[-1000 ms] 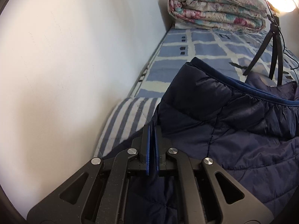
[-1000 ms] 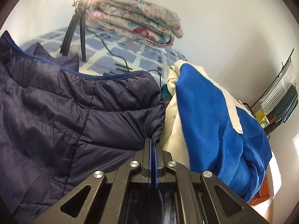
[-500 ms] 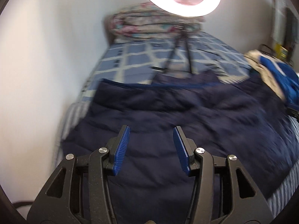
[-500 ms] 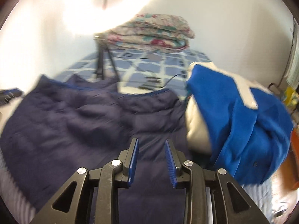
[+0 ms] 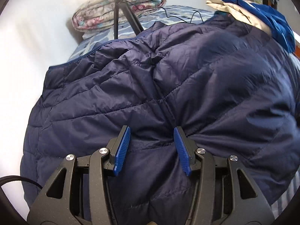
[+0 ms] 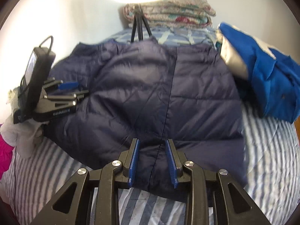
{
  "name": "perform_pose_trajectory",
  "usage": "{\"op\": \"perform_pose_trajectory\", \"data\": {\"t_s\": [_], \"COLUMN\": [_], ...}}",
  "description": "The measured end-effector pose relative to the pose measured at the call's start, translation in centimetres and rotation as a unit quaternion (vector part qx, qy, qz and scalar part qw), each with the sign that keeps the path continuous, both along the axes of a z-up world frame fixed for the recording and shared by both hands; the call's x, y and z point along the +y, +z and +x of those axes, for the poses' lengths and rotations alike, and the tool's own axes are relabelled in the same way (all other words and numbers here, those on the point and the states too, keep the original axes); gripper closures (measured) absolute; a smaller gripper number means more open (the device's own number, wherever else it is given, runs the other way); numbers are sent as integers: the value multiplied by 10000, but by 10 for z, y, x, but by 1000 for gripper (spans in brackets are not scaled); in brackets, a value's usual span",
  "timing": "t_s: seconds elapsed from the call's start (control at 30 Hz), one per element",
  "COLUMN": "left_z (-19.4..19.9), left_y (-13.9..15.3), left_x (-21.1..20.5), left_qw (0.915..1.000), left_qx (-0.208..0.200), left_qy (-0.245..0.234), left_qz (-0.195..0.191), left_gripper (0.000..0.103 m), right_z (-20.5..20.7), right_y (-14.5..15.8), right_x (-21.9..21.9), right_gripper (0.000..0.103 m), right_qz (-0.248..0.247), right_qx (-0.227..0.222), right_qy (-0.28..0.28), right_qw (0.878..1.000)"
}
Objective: Fold large clothes
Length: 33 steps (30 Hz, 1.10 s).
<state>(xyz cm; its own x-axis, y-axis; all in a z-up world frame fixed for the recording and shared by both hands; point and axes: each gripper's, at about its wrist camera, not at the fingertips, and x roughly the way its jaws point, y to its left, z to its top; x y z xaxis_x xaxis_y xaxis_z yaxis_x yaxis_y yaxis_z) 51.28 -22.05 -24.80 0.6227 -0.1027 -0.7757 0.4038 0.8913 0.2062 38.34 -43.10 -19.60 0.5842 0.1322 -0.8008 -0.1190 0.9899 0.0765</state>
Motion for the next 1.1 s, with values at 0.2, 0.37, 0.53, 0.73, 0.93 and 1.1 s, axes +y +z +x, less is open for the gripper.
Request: {"op": "perform_pose_trajectory", "data": {"t_s": [0.2, 0.37, 0.53, 0.73, 0.93, 1.1], "left_z": [-20, -36, -60, -56, -66, -105], "left_y": [35, 45, 43, 18, 31, 77], "left_x": [31, 47, 25, 15, 25, 56], "left_qw": [9989, 9955, 9952, 9944, 9938, 9902], "left_qx": [-183, 13, -33, 320, 316, 144], "left_qy": [242, 377, 149, 295, 425, 600], "left_qz": [-370, -872, -969, -968, -977, -1249], "left_gripper": [52, 52, 52, 52, 52, 52], "right_z": [-31, -72, -80, -61, -34, -33], "right_y": [20, 26, 0, -34, -33, -3], "right_x": [-24, -56, -86, -108, -103, -87], "right_gripper": [43, 30, 26, 25, 77, 90], "right_qz": [546, 893, 1884, 2987, 2973, 2428], "right_qx": [-221, -366, 34, 47, 71, -154], "right_qy": [-457, -1267, -1814, -2584, -2632, -2315], "right_qw": [9972, 9872, 9652, 9187, 9178, 9419]}}
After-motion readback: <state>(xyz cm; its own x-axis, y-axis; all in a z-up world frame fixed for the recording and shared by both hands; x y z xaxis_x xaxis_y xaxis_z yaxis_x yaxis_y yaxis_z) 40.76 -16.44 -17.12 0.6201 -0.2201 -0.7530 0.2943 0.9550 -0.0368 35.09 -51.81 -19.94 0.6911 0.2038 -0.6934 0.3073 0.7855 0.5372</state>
